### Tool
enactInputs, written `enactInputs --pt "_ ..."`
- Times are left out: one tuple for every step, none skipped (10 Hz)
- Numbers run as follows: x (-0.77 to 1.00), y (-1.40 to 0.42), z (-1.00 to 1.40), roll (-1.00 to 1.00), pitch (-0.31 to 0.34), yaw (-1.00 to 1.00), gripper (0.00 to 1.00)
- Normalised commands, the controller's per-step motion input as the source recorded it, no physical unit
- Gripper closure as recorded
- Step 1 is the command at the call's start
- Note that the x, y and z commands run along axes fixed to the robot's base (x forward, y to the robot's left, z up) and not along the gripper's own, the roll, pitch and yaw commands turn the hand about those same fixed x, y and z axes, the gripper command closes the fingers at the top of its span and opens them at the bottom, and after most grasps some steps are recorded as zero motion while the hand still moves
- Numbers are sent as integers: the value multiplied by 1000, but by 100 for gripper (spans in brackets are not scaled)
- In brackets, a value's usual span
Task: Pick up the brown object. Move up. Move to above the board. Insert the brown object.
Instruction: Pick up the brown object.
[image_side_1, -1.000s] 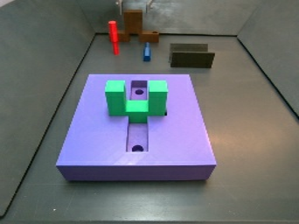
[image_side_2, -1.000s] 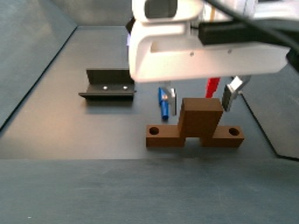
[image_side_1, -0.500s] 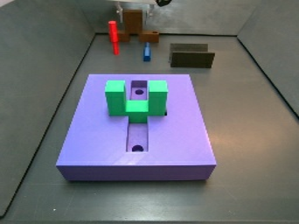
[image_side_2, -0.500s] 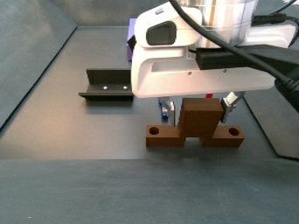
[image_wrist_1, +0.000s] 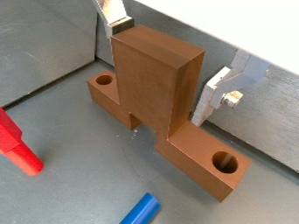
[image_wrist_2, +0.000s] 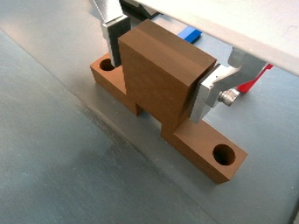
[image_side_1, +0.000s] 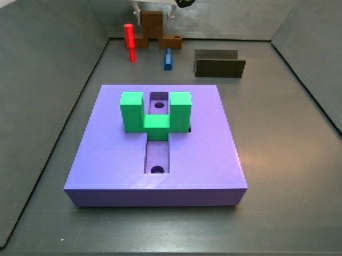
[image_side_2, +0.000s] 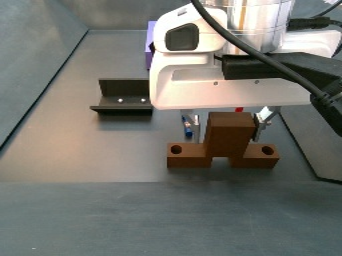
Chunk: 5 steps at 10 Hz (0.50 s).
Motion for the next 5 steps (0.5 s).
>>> enactInputs --pt "0 0 0 0 0 0 100" --pt "0 0 0 0 0 0 100" --pt "0 0 0 0 0 0 100" --pt "0 0 0 0 0 0 100" --pt "0 0 0 0 0 0 100"
